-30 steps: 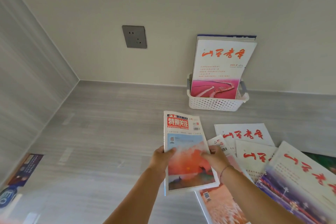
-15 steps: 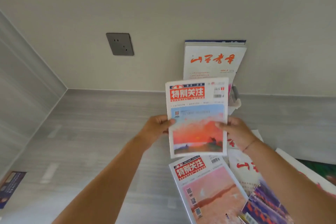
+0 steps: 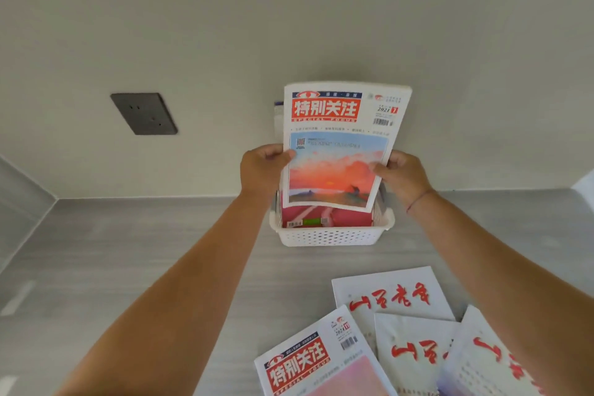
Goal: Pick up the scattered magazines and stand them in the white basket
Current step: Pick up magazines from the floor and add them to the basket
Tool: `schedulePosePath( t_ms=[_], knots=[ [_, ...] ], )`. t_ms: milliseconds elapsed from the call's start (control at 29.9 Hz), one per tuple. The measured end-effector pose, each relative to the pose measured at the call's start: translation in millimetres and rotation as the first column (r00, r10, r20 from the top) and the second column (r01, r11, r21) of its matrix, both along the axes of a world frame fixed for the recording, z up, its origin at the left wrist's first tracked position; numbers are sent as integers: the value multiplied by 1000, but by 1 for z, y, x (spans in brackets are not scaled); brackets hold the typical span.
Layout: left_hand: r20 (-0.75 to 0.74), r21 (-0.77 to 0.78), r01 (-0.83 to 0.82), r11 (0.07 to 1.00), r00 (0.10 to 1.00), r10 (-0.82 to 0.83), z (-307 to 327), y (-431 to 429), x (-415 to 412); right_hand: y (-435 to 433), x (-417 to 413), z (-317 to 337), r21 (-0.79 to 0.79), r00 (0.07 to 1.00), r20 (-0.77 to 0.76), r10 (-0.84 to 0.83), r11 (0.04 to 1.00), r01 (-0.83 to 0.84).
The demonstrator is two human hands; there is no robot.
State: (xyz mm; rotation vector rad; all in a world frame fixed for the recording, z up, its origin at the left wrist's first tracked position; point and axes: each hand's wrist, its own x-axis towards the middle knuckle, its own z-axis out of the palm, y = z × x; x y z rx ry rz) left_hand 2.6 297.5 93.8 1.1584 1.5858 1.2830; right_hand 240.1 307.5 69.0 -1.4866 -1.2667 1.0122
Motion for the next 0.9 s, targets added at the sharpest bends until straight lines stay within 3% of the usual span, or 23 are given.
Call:
schedulePosePath(
  t_ms=[200, 367, 668, 902],
  knots=[
    [-162, -185, -100, 978, 984, 70, -62, 0, 0, 6, -5, -50, -78, 972, 234, 18, 997, 0],
    [-292, -111, -250, 962, 933, 209, -74, 2, 7, 13, -10, -63, -109, 848, 529, 31, 994, 31],
    [-326, -132, -195, 972, 934, 143, -80, -15, 0, -3, -18, -63, -111, 916, 402, -11, 992, 61],
    [-223, -199, -229, 953, 957, 184, -90, -88, -19, -79, -21, -59, 58, 893, 404, -200, 979, 193]
  ],
)
